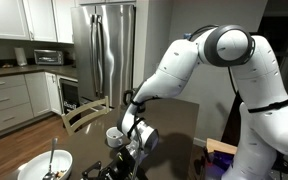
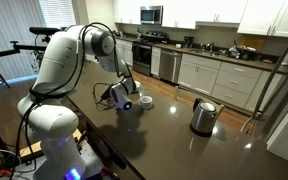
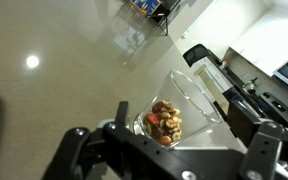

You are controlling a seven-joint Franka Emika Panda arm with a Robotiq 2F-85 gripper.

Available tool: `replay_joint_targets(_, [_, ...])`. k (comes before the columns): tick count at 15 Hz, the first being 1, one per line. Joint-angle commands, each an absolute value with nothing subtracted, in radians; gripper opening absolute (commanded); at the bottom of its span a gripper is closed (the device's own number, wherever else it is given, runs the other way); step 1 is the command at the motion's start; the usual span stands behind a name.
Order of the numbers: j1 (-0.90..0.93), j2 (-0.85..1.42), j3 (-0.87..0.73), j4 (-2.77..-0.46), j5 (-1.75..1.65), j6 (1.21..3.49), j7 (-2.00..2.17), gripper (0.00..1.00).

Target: Pour the cereal in the glass into the bowl then pour the cereal in the mug into the bowl.

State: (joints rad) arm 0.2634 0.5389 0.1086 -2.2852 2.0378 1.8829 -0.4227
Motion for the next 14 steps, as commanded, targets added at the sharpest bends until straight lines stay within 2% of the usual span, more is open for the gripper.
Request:
replay_joint_targets(1, [0.268,0.511,0.120,-2.293,2.070,1.898,-0.369,1.00])
replay_joint_targets(14, [0.259,0.604,0.127,-2.154,2.097,1.930,-0.020,1.00])
